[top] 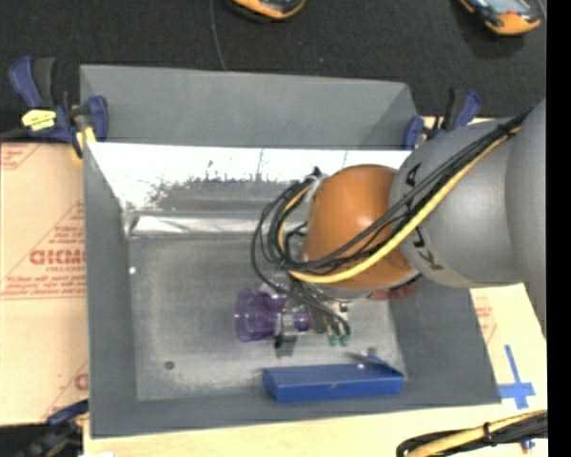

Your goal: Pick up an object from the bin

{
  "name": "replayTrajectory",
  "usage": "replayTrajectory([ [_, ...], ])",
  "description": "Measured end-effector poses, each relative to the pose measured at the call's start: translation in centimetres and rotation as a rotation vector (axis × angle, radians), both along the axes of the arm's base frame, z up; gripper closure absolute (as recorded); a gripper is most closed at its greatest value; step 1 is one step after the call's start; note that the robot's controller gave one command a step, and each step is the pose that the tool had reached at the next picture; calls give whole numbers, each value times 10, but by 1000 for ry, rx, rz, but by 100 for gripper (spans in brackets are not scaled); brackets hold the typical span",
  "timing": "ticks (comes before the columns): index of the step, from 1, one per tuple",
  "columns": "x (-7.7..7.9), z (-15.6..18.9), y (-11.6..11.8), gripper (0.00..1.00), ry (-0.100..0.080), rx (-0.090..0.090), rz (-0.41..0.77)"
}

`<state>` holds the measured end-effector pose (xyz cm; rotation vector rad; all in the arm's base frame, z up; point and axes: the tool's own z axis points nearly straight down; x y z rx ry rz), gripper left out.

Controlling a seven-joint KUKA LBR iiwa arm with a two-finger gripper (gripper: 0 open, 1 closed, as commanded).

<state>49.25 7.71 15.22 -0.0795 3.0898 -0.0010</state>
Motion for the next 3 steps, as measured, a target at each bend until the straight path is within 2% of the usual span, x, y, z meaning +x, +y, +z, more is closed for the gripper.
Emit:
replayTrajectory([
  [1, -2, 30, -6, 100, 4, -4, 37],
  [2, 8, -24, -3, 100, -1, -9, 146],
  [3, 3, 23, -3, 100, 9, -11, 164],
])
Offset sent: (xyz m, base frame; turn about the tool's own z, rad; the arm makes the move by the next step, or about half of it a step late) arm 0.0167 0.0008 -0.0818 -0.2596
